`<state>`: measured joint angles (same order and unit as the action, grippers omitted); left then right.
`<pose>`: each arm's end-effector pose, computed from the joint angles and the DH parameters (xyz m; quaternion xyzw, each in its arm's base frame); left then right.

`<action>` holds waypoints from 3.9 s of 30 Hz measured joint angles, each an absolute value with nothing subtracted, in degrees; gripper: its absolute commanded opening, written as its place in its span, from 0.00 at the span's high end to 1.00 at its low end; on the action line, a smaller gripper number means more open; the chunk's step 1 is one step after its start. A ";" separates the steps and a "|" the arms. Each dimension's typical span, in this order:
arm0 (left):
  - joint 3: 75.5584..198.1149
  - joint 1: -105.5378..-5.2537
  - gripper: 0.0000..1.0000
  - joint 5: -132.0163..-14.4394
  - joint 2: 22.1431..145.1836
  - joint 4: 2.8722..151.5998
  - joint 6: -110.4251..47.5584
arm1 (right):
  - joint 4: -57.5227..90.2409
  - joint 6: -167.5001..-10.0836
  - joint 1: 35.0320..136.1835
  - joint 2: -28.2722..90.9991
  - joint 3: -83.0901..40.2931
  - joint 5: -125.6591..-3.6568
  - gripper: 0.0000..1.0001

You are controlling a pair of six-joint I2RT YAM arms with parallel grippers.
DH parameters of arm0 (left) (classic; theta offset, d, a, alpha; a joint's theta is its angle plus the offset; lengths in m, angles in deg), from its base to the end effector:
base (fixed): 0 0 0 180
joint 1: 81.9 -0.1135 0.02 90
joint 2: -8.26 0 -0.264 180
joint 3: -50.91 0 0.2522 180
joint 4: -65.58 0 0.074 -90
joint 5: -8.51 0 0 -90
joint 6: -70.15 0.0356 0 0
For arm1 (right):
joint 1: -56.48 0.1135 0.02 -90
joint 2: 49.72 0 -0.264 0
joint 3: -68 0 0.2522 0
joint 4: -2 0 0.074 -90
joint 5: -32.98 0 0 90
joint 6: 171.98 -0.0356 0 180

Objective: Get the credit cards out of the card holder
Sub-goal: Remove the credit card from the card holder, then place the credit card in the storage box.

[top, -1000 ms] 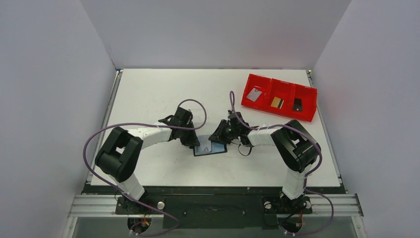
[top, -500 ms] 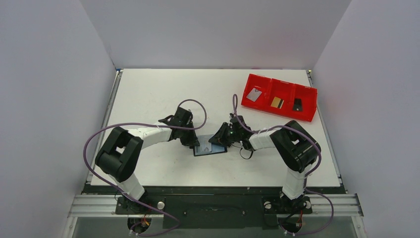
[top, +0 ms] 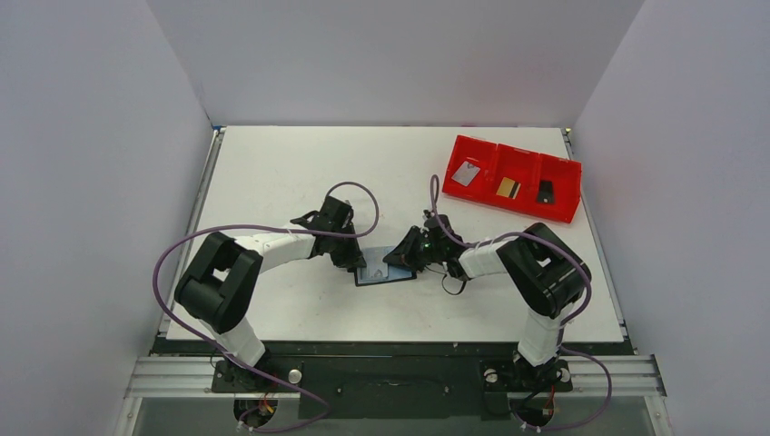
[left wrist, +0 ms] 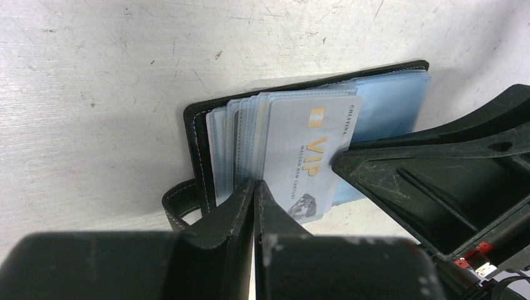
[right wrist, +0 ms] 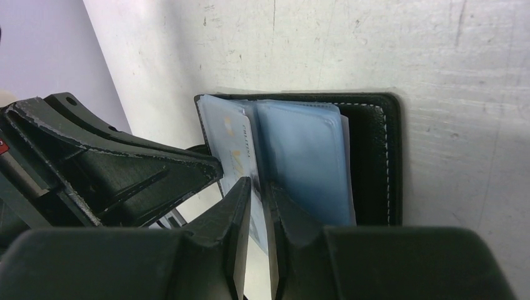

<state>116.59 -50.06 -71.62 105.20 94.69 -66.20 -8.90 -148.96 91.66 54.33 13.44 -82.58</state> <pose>0.2698 -0.1747 0.1499 -0.0998 0.9582 -0.2252 0.1453 0.2616 0.2032 0.1117 0.1485 0.8714 0.4543 0.1107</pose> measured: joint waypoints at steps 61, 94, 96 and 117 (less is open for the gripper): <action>118.82 -50.50 0.99 -71.10 105.95 97.89 -65.52 | 3.27 -140.63 86.17 43.08 16.76 -79.50 1.00; 122.21 -55.83 0.50 -48.47 96.96 88.60 -70.07 | -3.22 -151.56 81.30 31.08 15.76 -91.63 1.00; 121.07 -56.46 0.50 -46.57 96.96 85.45 -72.15 | -4.38 -152.45 81.30 31.03 15.76 -92.37 1.00; 118.38 -57.27 1.00 -39.49 97.23 69.76 -82.77 | -9.45 -156.91 81.26 31.05 15.78 -95.19 0.77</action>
<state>118.38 -57.27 -39.49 97.23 69.76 -82.77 -9.45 -156.91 81.26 31.05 15.78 -95.19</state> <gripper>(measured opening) 0.034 0.027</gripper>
